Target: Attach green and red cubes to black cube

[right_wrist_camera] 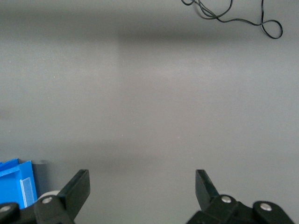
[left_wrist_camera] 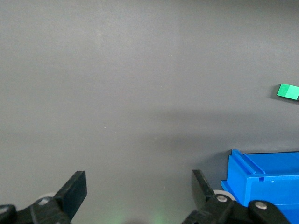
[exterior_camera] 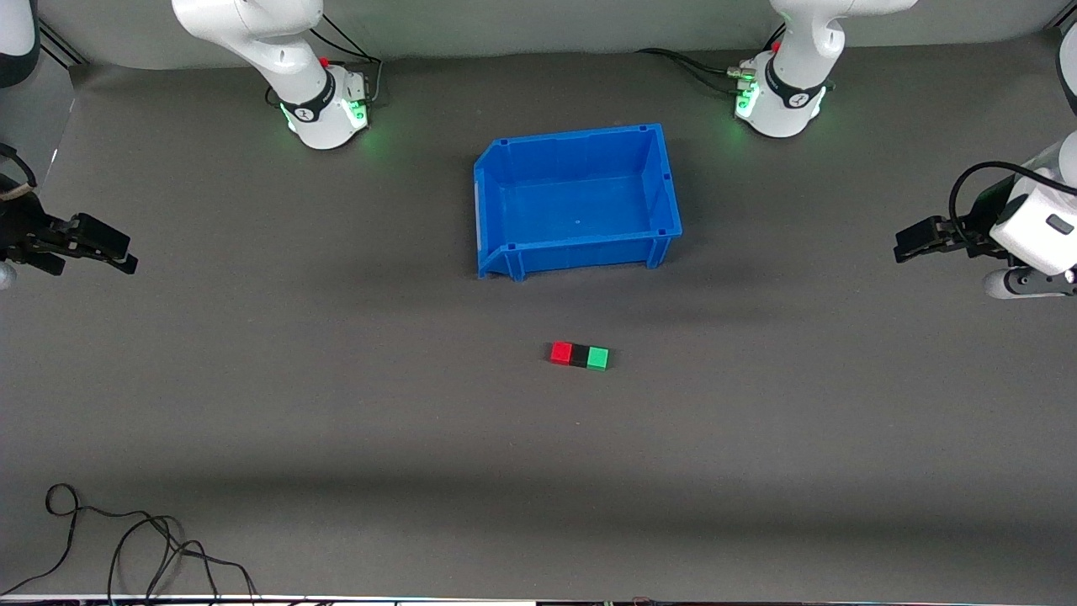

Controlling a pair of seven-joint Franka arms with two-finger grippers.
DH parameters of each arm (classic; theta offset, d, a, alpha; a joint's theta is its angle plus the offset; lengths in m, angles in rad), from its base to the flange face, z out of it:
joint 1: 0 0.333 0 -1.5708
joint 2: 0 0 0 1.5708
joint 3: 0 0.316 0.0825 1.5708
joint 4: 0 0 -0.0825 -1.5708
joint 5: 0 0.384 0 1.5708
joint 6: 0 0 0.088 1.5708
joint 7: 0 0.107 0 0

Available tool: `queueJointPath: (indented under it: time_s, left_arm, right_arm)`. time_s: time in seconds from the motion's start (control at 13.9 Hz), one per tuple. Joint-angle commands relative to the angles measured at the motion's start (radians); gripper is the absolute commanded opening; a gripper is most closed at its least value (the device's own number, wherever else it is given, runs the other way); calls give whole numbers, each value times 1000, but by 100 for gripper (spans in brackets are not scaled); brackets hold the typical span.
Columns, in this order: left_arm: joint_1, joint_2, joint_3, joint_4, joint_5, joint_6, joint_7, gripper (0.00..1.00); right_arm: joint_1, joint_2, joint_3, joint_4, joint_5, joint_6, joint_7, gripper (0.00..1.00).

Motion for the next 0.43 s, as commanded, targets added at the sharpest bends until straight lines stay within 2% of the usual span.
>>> queueJointPath:
  time_s: [0.0,0.36]
  left_arm:
    - [-1,-13,0,-15,-2,6,7,100]
    - [0,-13,2,-11,-2,3,7,100]
  right_arm:
    - [-10,-12,10,-7,21,-11,13,100]
    - [-8,-9,10,-8,21,-11,13,100]
